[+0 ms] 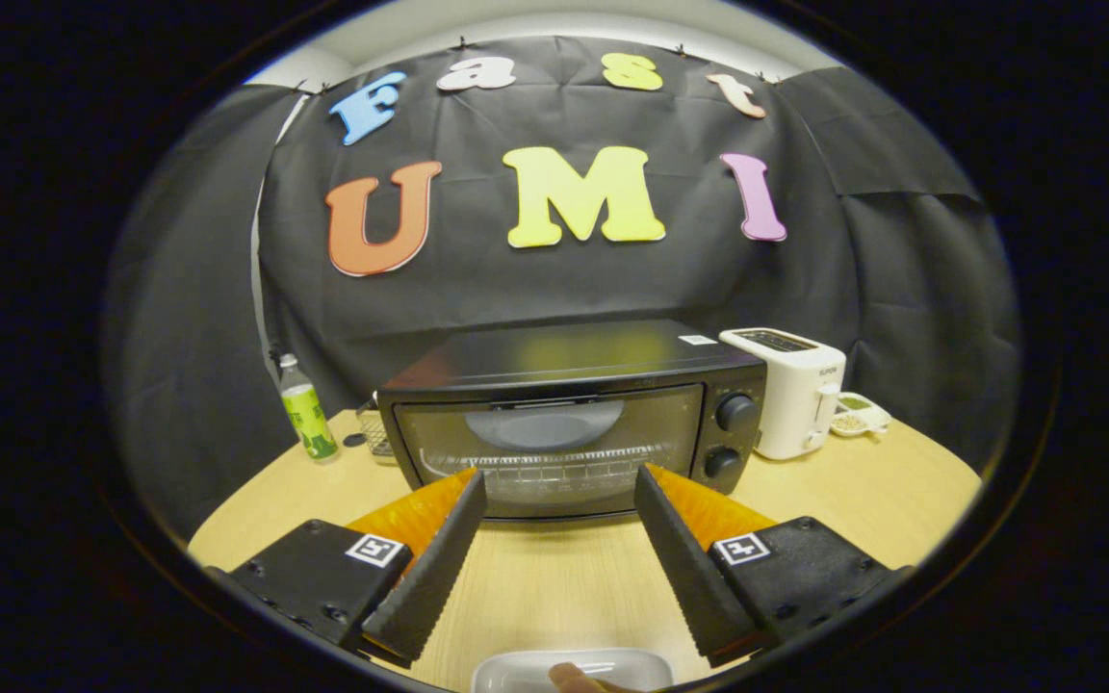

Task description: Open the toaster oven, put the food inside, and close the toaster oven door.

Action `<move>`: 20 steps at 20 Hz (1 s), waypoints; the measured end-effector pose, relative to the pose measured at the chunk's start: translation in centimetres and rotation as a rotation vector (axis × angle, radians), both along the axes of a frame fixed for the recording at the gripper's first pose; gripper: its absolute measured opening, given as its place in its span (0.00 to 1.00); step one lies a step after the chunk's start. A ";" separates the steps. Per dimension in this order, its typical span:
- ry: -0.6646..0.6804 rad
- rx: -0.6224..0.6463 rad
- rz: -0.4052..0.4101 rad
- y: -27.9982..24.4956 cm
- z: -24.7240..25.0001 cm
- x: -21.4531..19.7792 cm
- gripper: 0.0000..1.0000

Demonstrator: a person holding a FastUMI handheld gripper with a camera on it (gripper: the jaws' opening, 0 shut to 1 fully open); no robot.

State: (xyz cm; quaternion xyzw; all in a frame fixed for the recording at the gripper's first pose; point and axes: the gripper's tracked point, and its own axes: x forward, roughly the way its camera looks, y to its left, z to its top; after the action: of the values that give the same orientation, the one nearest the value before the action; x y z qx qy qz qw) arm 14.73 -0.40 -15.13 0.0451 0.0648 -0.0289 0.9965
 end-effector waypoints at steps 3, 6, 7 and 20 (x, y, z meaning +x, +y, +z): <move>-0.006 -0.011 -0.004 -0.2 0.8 -1.9 1.00; -0.034 -0.036 -0.003 -0.2 2.1 -4.1 1.00; -0.041 -0.040 -0.003 -0.2 2.5 -4.9 1.00; -0.123 -0.080 0.003 -0.9 11.2 -15.6 1.00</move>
State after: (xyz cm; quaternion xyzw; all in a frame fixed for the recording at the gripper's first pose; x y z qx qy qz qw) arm -0.83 -1.35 -3.93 0.0070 0.0021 -0.0269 0.9996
